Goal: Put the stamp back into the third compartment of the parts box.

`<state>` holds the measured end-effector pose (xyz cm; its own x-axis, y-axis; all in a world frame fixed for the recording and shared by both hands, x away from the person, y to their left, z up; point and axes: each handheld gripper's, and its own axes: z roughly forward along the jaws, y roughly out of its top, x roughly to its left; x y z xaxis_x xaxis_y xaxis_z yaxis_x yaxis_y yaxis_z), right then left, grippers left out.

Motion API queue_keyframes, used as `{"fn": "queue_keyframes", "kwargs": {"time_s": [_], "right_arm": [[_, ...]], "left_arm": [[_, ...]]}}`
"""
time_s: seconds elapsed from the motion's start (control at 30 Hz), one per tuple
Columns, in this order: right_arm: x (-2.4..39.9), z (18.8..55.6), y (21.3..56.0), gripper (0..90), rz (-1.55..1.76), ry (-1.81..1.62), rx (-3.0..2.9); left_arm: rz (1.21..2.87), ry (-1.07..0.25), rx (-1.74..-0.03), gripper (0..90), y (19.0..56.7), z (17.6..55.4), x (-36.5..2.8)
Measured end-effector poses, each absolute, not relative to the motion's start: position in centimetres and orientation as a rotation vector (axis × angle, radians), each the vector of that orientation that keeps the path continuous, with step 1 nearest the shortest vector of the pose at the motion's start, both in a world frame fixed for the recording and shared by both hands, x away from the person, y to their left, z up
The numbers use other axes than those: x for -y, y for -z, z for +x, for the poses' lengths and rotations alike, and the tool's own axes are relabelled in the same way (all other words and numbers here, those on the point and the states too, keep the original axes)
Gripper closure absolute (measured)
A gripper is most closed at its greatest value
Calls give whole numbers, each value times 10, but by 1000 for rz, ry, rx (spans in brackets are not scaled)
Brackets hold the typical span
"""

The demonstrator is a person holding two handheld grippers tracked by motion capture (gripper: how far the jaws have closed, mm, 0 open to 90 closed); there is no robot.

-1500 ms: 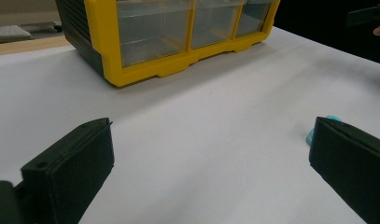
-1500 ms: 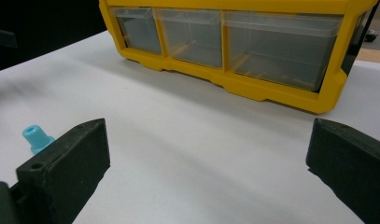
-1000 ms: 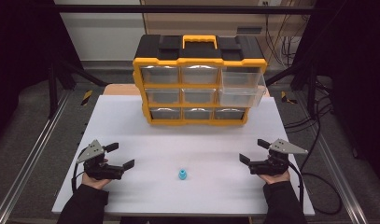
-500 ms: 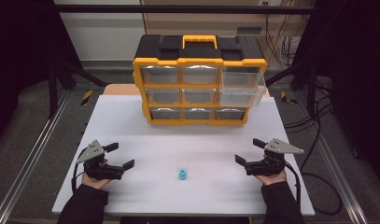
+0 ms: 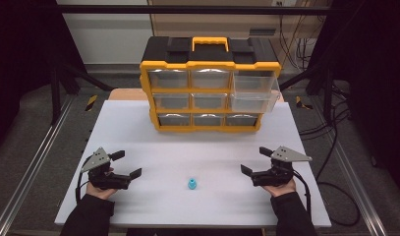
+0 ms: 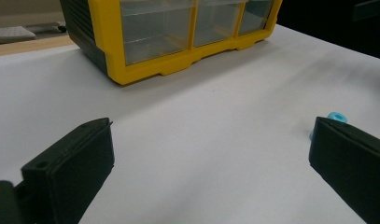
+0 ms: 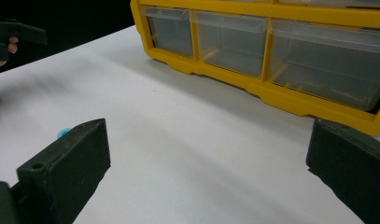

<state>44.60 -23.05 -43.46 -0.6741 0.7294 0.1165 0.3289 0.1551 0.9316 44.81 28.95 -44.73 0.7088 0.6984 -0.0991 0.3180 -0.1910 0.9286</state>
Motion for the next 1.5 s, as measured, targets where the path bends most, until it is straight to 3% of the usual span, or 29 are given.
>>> {"fn": "queue_keyframes", "kwargs": {"time_s": [1.5], "right_arm": [[170, 446, 439, 5, 930, -1449, -2275]], "left_arm": [[1790, -423, -804, 0, 448, 448, -289]]}}
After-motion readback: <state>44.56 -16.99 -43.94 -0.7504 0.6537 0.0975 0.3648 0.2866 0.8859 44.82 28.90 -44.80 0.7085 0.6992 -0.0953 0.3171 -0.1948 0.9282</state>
